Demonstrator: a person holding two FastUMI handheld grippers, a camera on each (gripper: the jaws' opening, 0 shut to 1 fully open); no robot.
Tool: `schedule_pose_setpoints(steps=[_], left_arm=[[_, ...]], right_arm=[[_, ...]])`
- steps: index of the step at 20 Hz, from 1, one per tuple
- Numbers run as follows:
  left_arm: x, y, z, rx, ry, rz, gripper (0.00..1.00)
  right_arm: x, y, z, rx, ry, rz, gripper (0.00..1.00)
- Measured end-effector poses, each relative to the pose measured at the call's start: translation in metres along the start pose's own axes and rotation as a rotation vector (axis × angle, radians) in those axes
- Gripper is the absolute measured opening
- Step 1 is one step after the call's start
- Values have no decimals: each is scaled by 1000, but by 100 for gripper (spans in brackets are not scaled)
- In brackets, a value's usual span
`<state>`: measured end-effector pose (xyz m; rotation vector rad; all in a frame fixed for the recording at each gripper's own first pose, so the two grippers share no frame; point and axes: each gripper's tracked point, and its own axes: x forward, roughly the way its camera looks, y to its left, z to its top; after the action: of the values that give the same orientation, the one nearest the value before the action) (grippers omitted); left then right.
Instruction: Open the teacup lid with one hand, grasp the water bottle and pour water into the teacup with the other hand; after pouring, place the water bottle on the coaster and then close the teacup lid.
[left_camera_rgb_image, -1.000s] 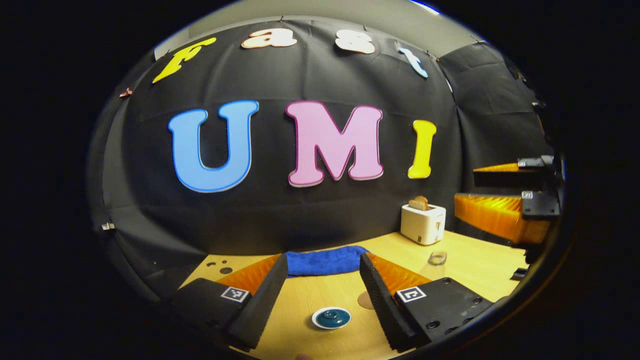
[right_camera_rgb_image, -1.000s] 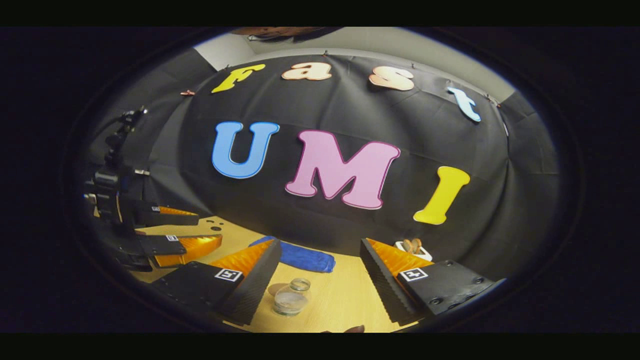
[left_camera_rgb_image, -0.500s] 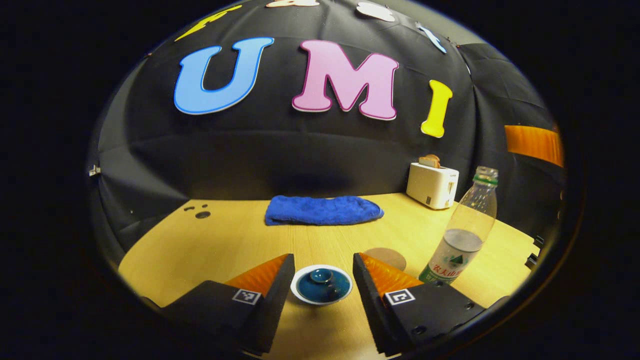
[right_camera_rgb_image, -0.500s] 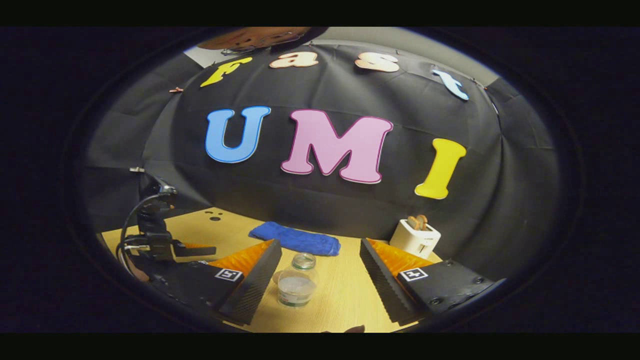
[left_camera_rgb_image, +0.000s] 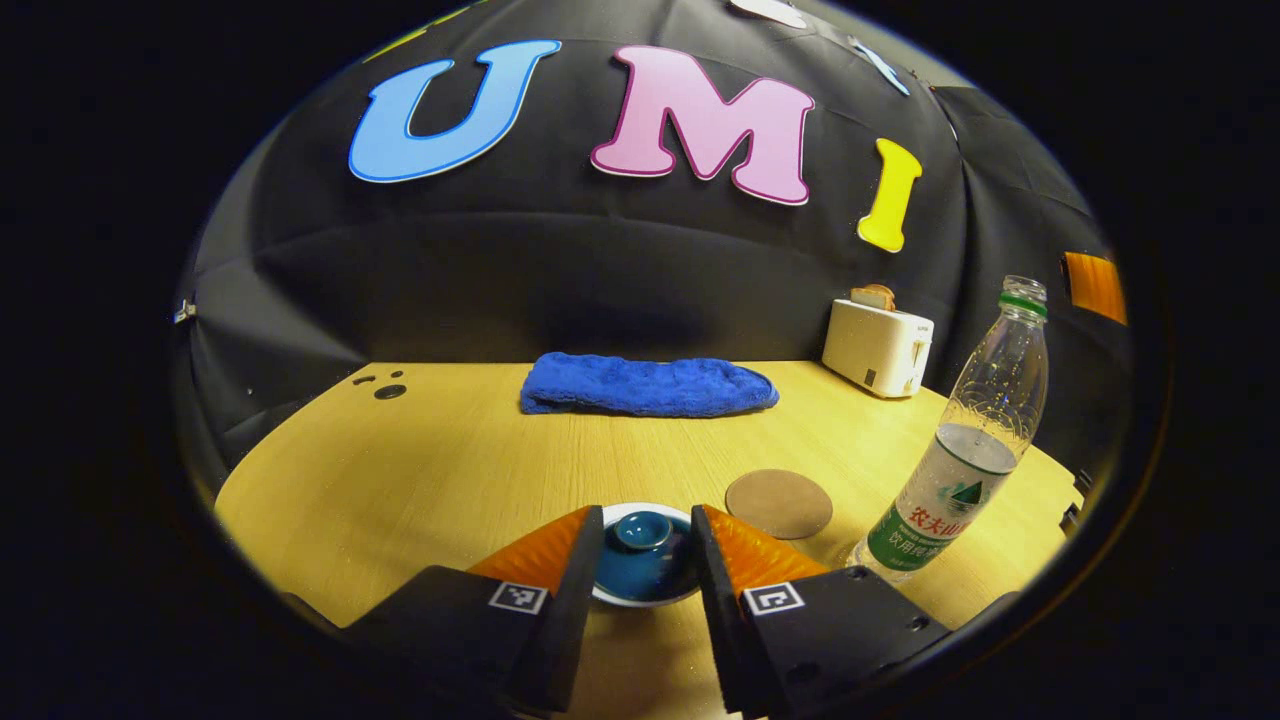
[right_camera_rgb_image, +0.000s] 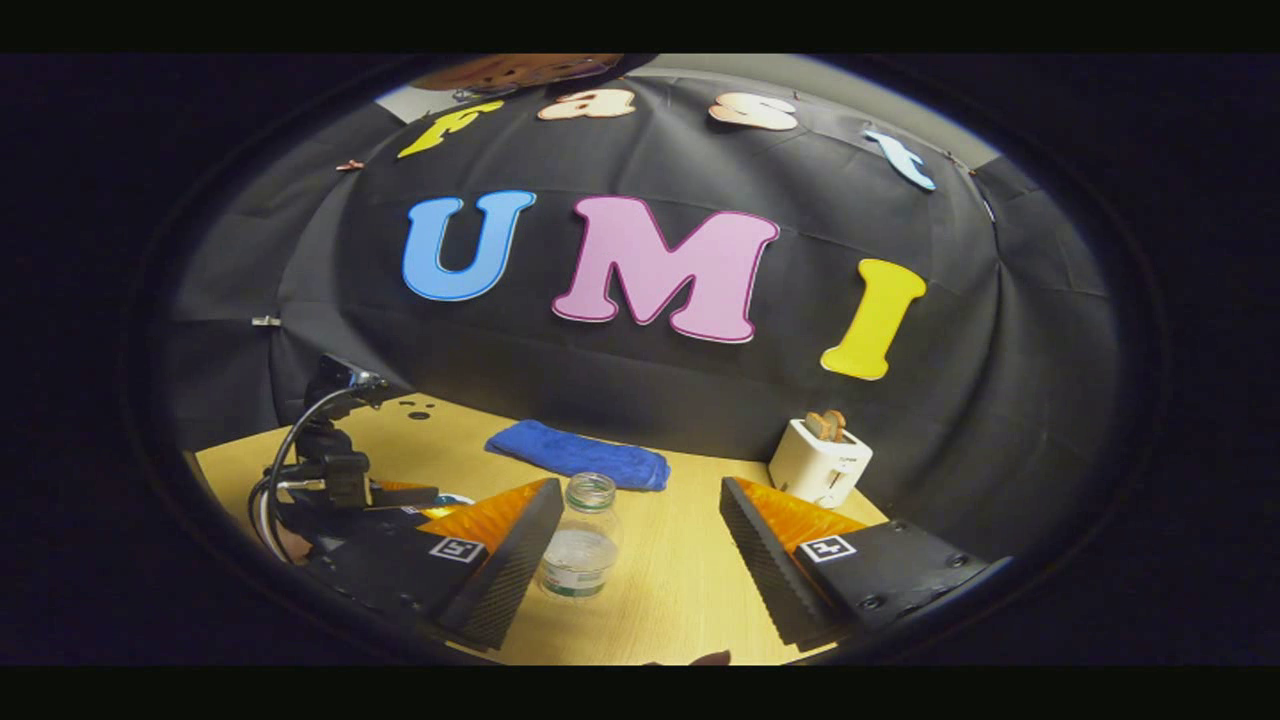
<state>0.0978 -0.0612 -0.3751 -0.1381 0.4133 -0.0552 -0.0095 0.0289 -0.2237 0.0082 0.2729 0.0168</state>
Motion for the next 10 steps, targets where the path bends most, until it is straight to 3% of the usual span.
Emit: schedule_pose_setpoints(steps=[3, 4, 6, 10], left_arm=[[1, 3, 6, 35, -16, 19, 34], [0, 1, 8, 47, -20, 21, 36], [-2, 1, 17, 58, -34, 20, 31], [-19, 6, 48, 6, -73, 12, 30]], right_arm=[[3, 4, -14, 13, 24, 5, 99], [3, 7, -17, 18, 28, 11, 98], [3, 15, -28, 23, 38, 32, 98], [6, 31, -63, 48, 75, 73, 98]])
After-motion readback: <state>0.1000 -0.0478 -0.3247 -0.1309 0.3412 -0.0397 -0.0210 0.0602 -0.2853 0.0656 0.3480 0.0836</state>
